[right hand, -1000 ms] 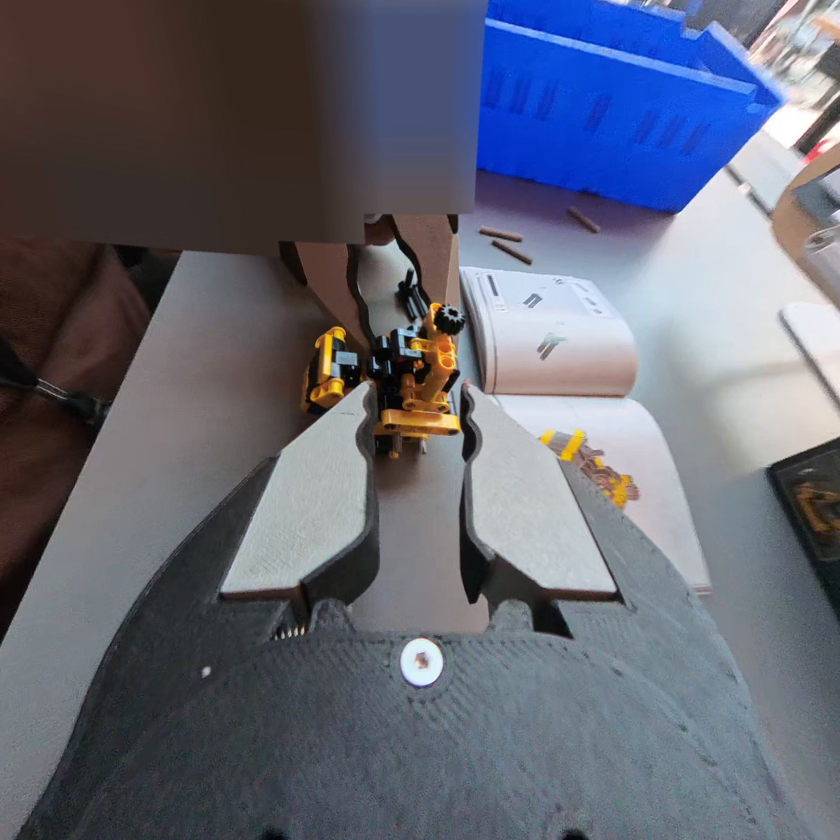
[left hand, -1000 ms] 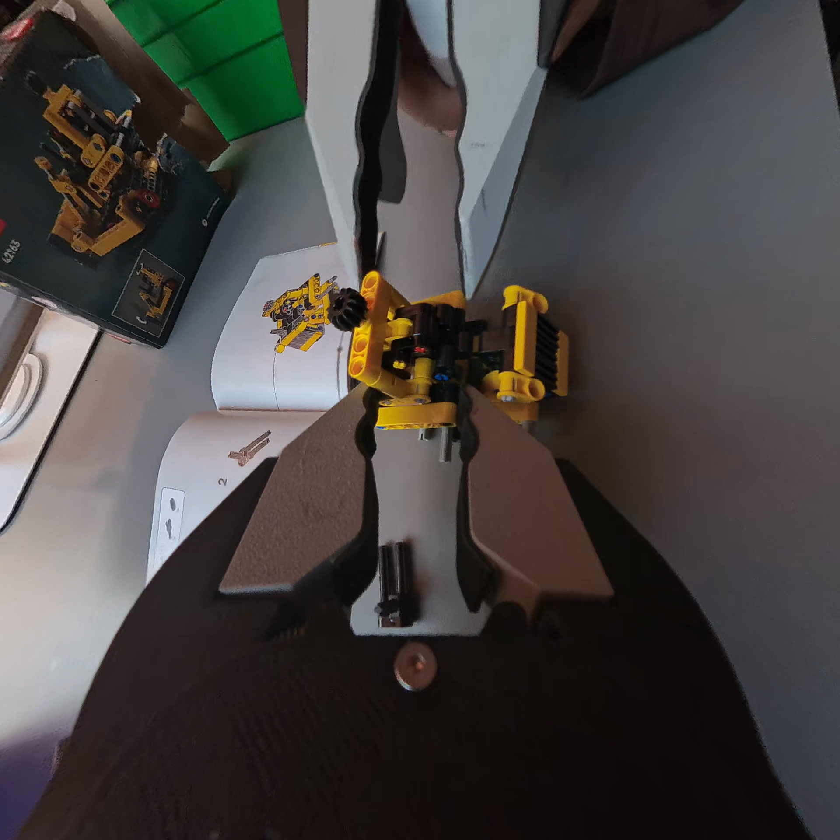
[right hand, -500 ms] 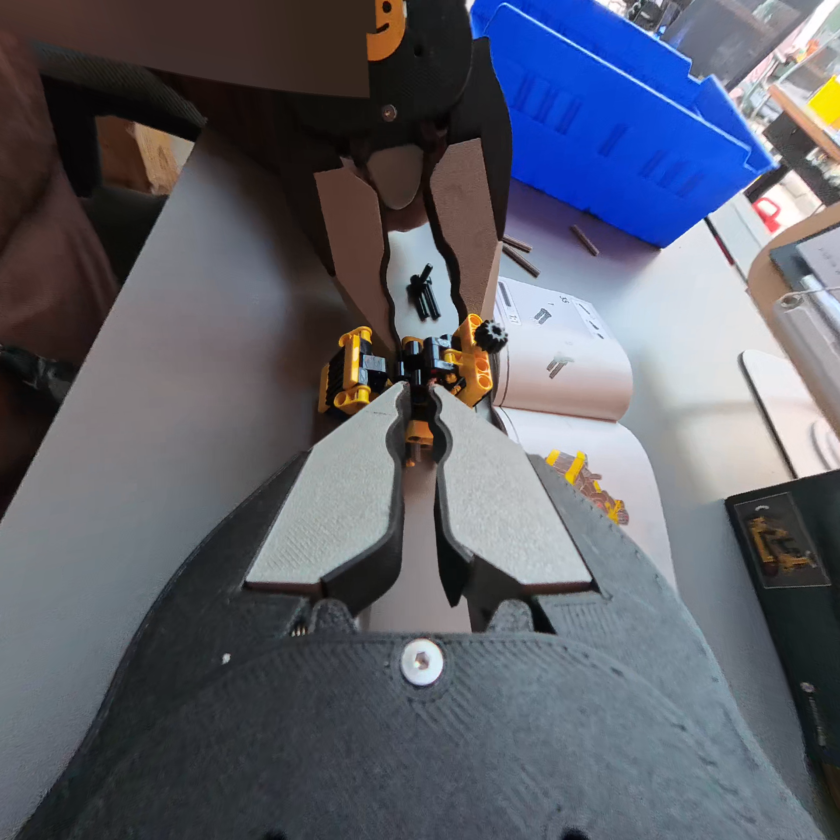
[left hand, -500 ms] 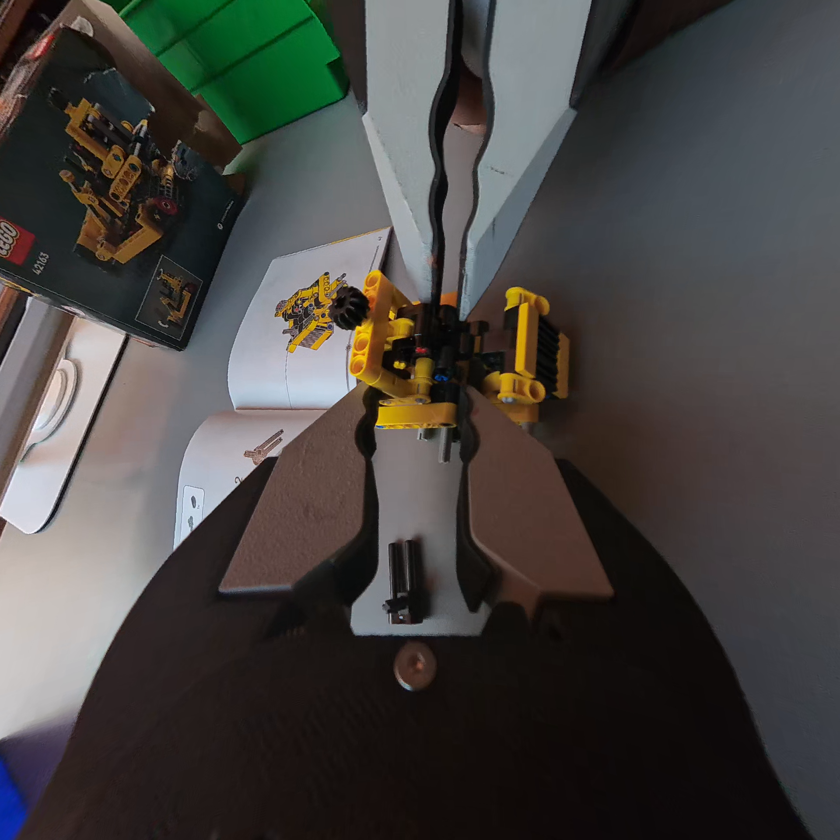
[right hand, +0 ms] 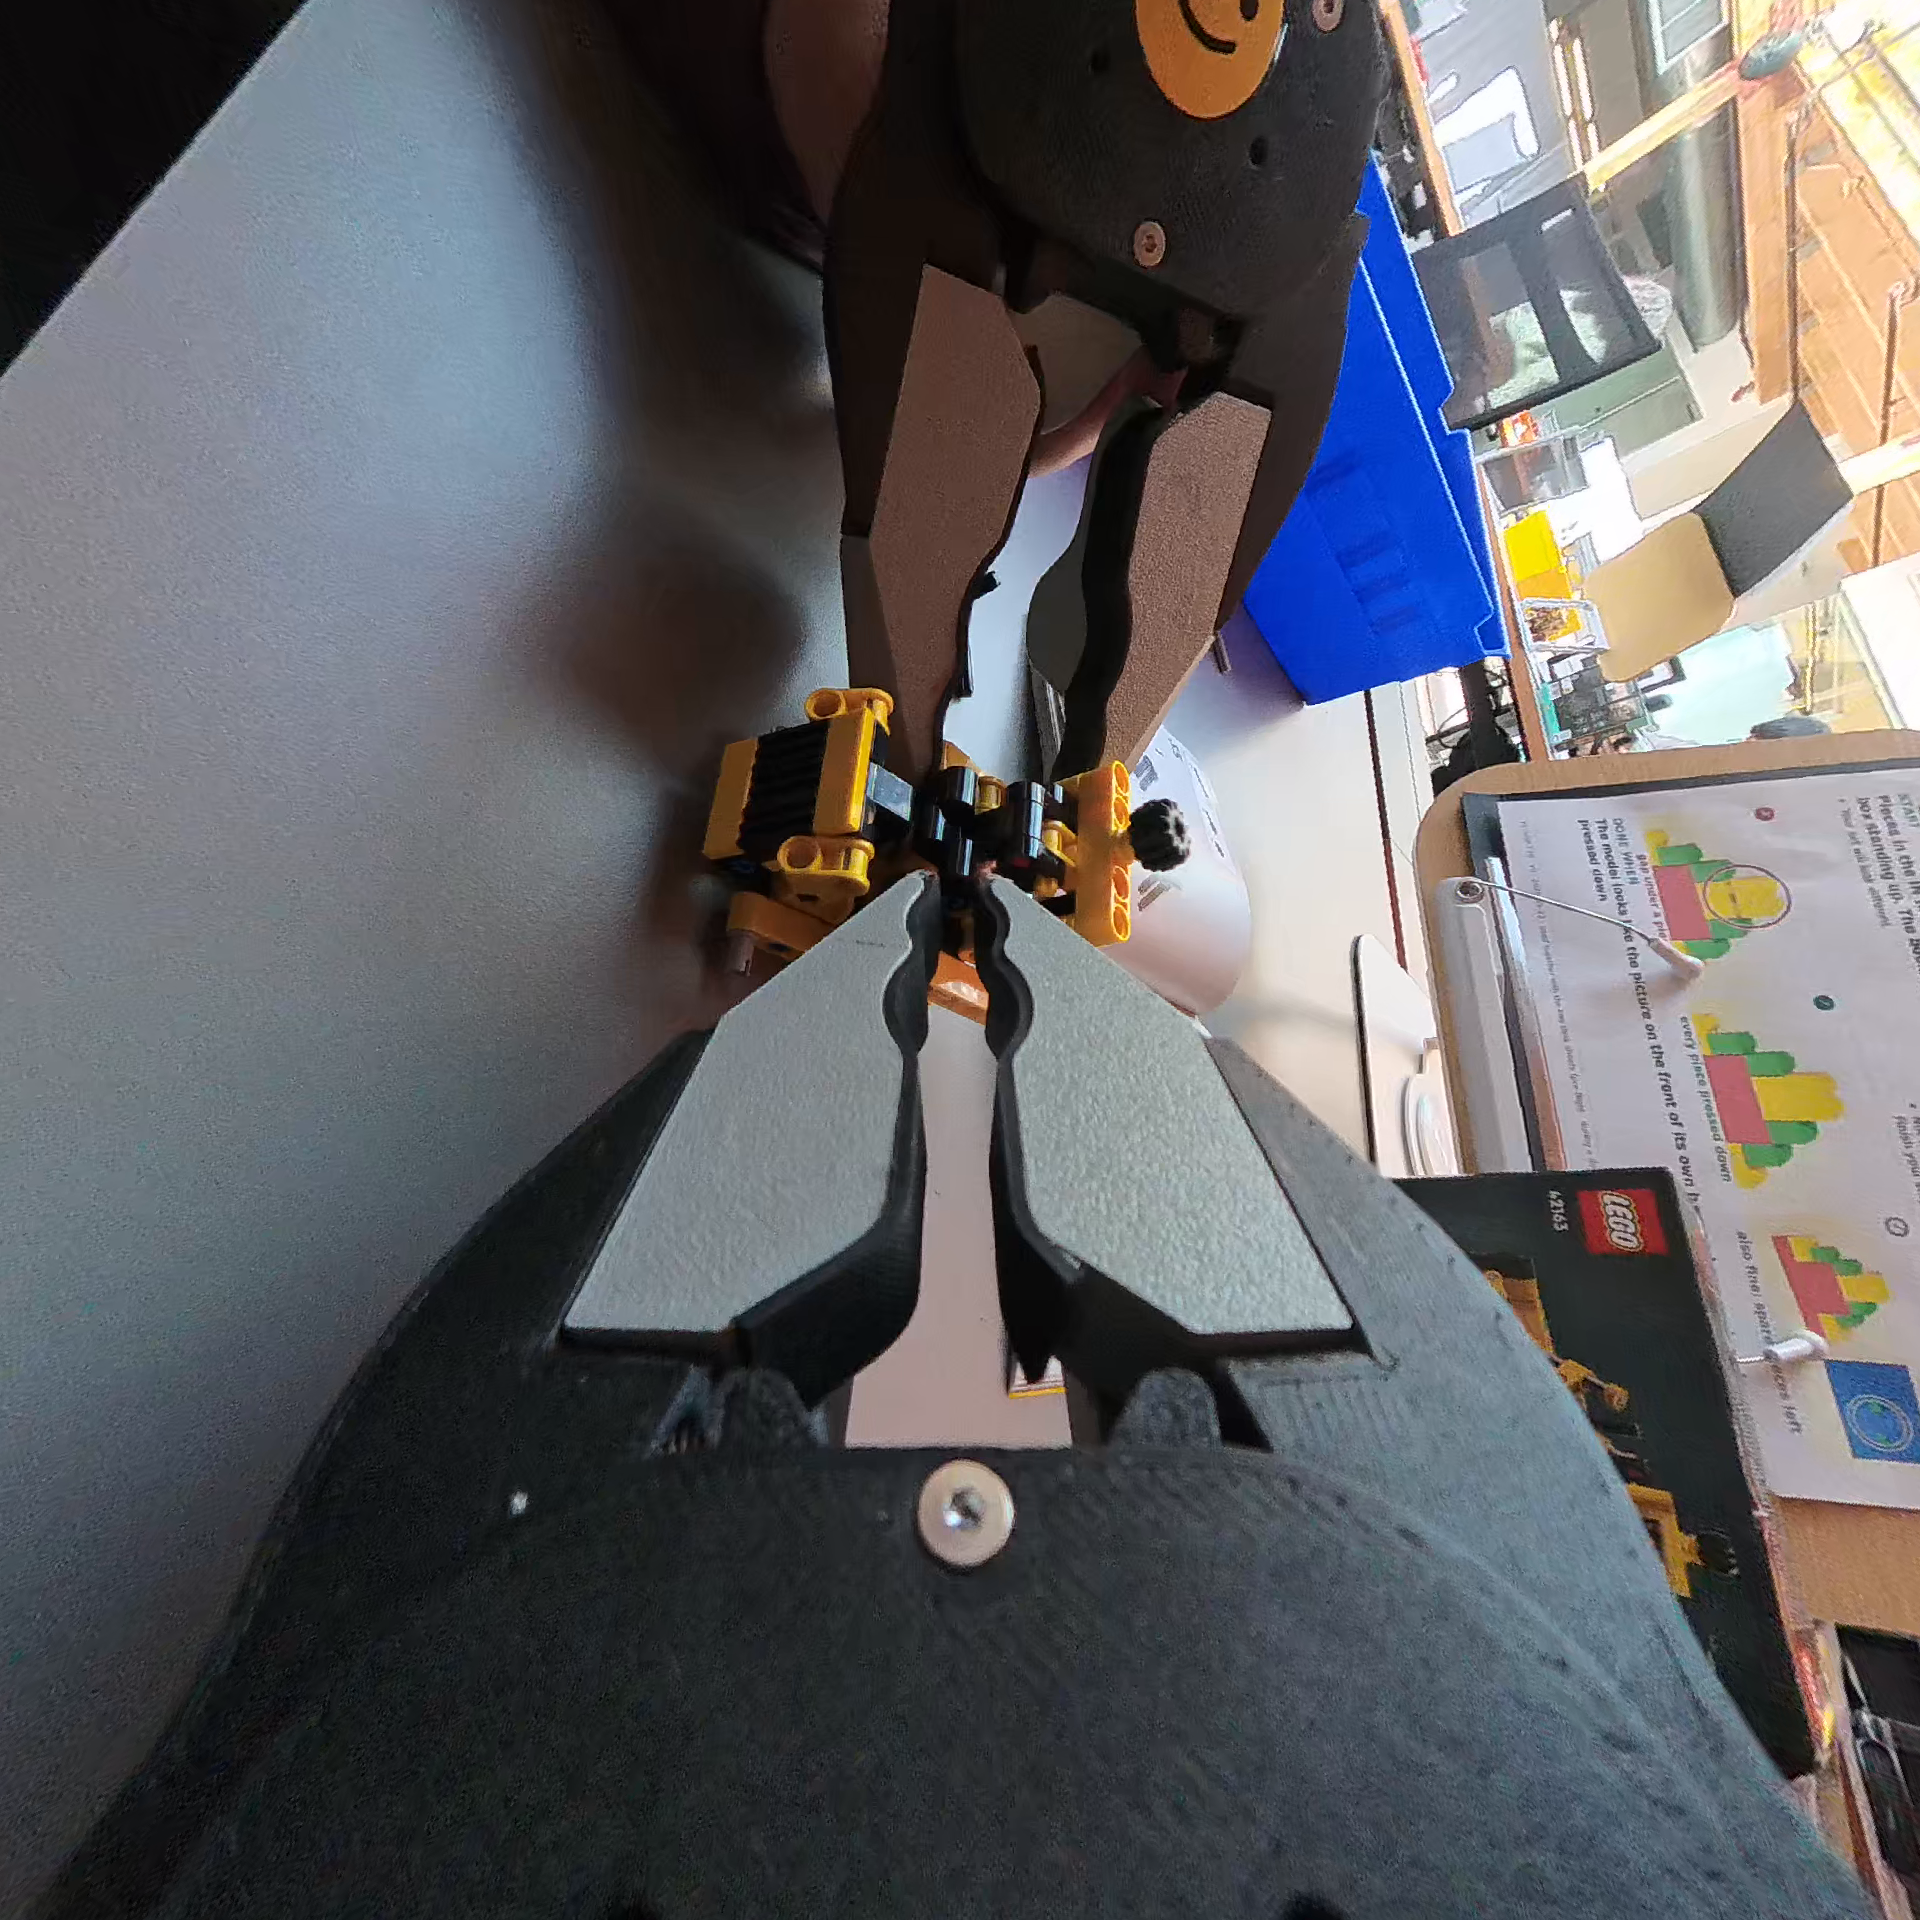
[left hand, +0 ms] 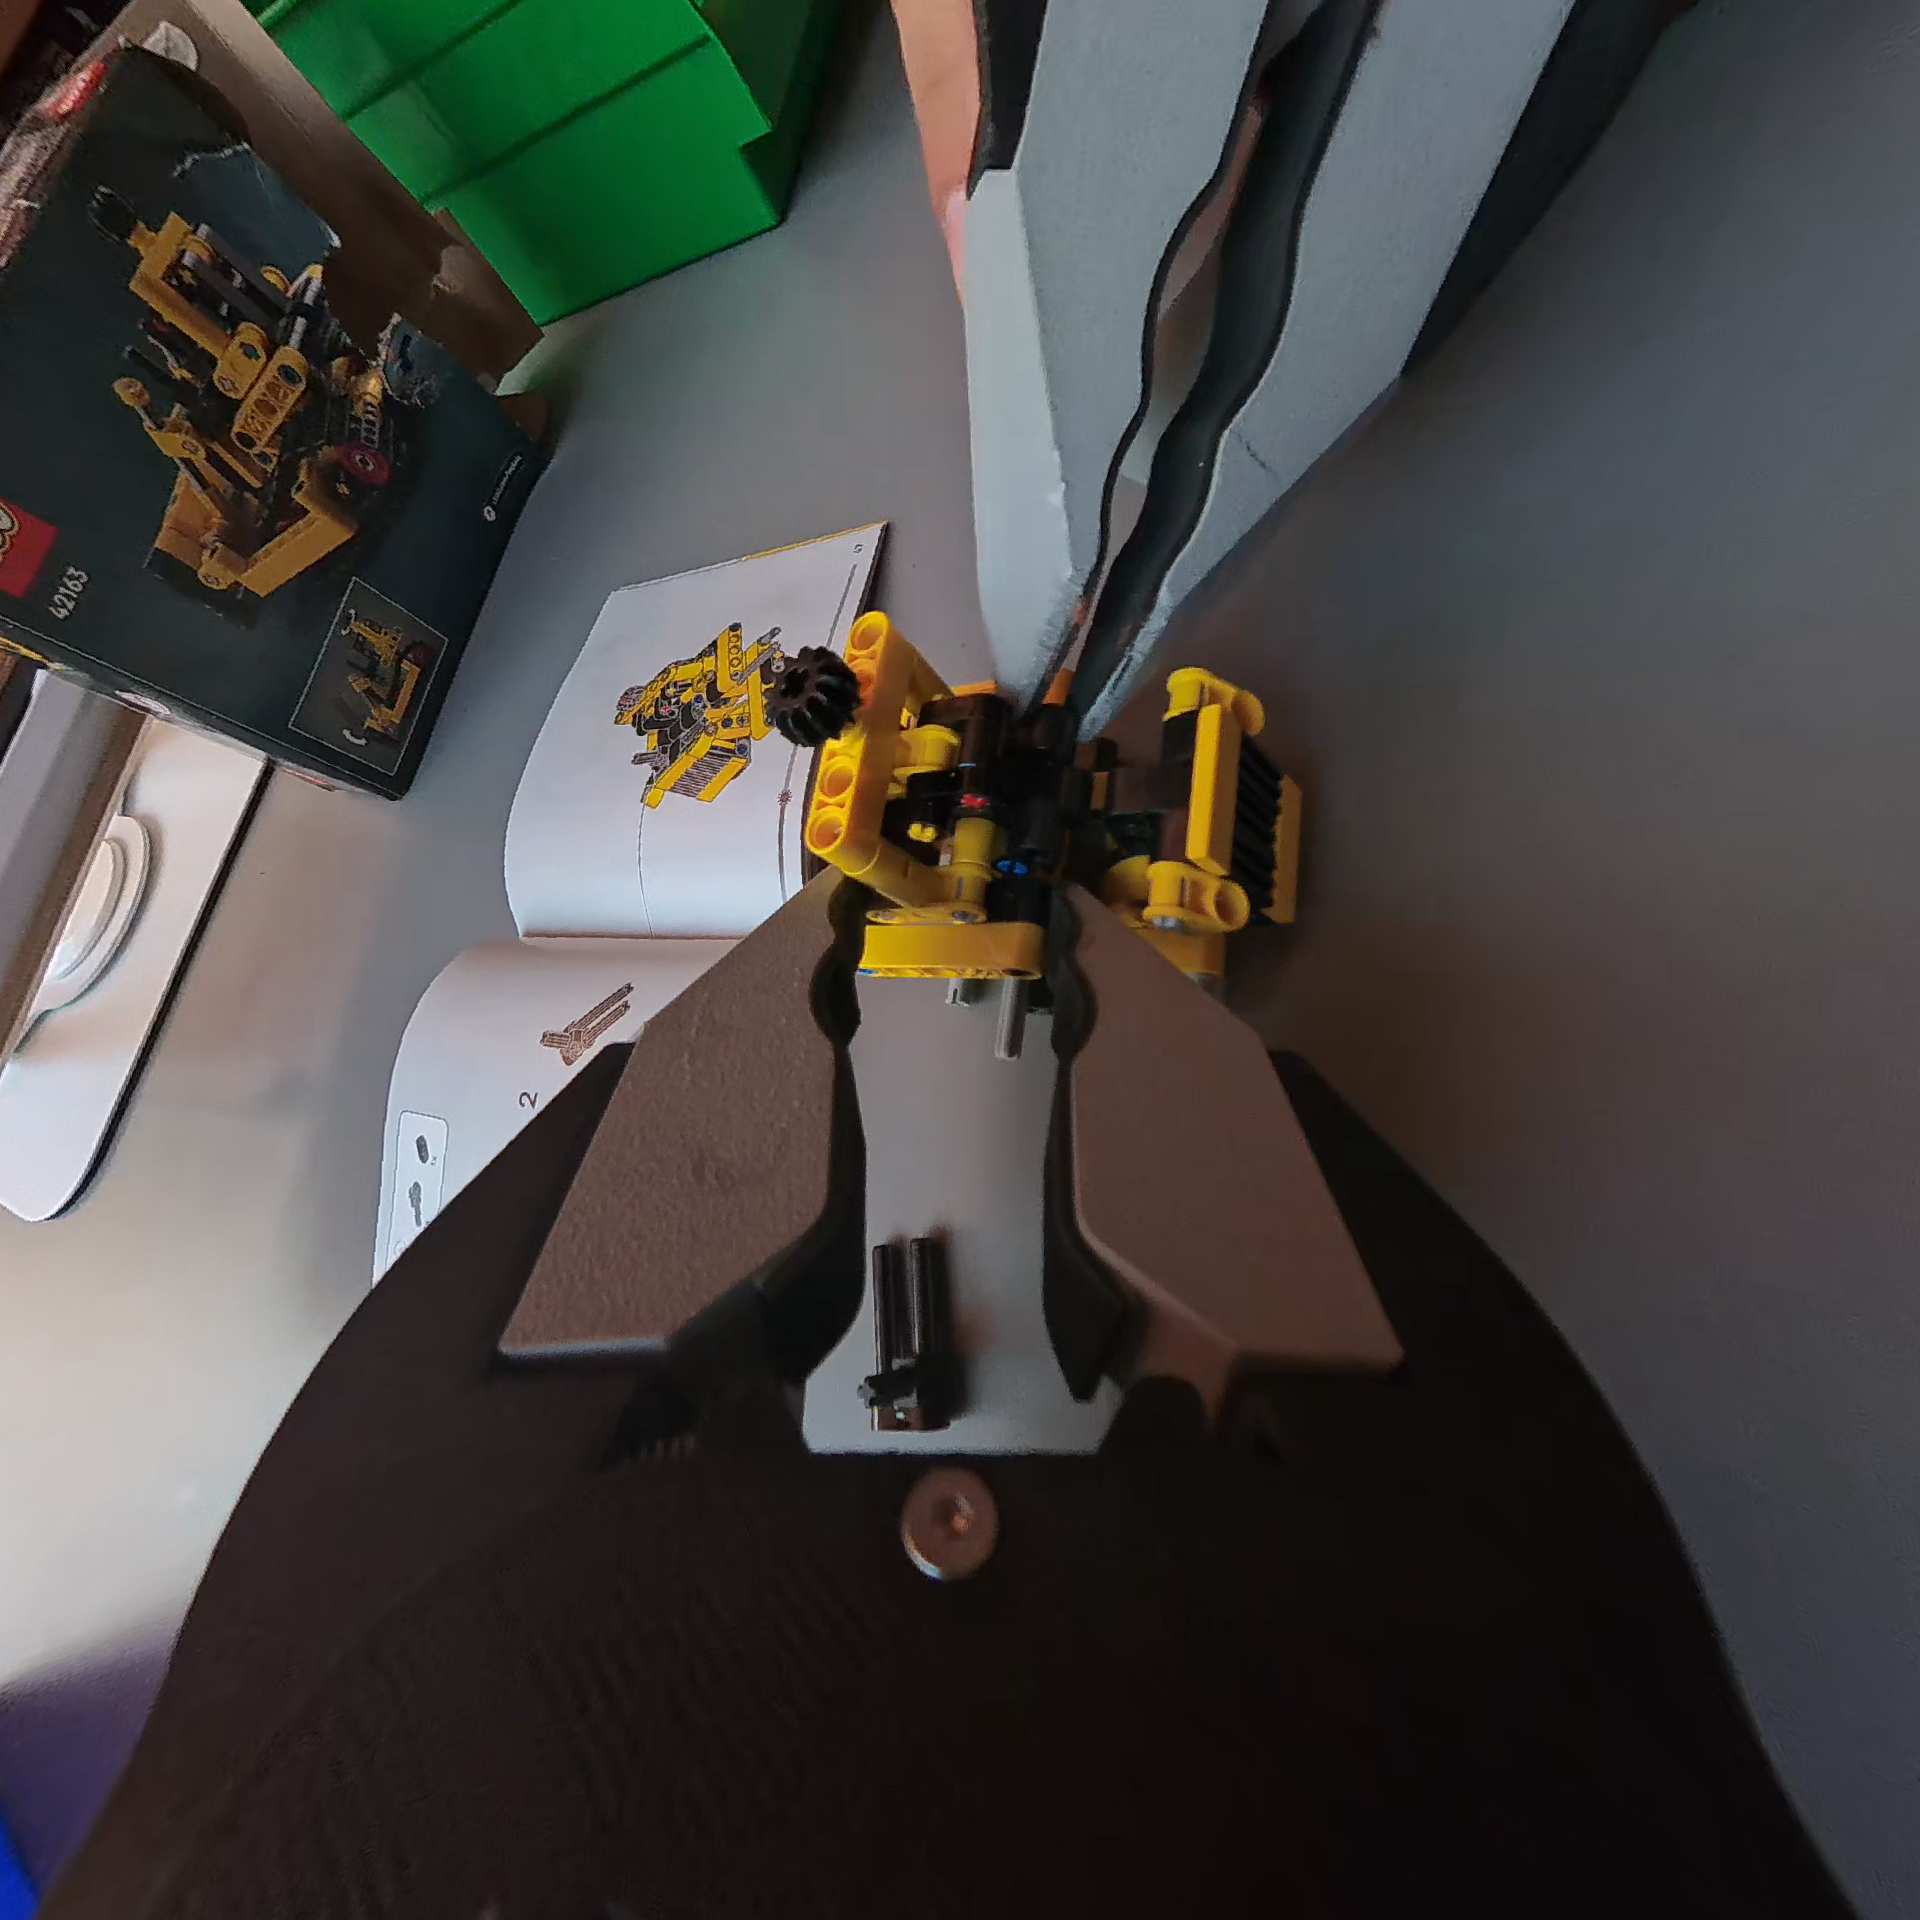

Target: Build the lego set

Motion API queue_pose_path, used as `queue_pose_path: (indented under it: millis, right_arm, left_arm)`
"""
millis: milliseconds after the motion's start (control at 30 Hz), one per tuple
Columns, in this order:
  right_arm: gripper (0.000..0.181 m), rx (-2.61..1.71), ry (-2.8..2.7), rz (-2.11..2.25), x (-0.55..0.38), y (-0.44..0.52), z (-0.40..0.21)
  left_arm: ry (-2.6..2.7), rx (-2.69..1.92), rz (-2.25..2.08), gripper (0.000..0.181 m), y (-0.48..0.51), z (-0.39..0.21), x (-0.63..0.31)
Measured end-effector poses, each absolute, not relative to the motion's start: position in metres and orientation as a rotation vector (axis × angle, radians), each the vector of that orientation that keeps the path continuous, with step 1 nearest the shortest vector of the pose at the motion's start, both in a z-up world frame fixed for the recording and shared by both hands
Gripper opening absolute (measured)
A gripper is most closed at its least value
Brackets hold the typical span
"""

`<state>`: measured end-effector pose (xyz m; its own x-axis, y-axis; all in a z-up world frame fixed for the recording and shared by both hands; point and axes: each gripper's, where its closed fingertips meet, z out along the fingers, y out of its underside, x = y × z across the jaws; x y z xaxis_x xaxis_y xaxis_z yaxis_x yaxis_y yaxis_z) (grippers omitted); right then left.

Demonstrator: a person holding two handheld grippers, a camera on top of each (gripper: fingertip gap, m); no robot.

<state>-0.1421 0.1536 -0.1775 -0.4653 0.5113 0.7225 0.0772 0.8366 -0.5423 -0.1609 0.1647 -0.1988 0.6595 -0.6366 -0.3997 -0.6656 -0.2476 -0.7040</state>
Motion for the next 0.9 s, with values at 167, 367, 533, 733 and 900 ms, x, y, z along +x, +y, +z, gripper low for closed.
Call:
queue_pose_path:
  millis: [167,367,533,733,900]
  right_arm:
    - [0.003,-0.416,-2.016,0.534,-0.141,0.1531,-0.1783]
    - [0.003,-0.369,-2.005,0.47,-0.1417,0.1525,-0.1787]
    - [0.003,-0.353,-2.001,0.446,-0.1423,0.1522,-0.1792]
    - [0.002,-0.333,-1.998,0.413,-0.1426,0.1518,-0.1798]
    - [0.003,-0.307,-1.991,0.366,-0.1429,0.1517,-0.1805]
  left_arm:
    - [1.026,-1.941,0.054,0.033,0.1644,-0.1987,-0.16]
    - [1.022,-1.944,0.045,0.033,0.1642,-0.1988,-0.1603]
    - [1.013,-1.946,0.028,0.033,0.1639,-0.1989,-0.1605]
    - [1.008,-1.947,0.018,0.033,0.1637,-0.1989,-0.1606]
    - [1.005,-1.949,0.016,0.033,0.1637,-0.199,-0.1605]
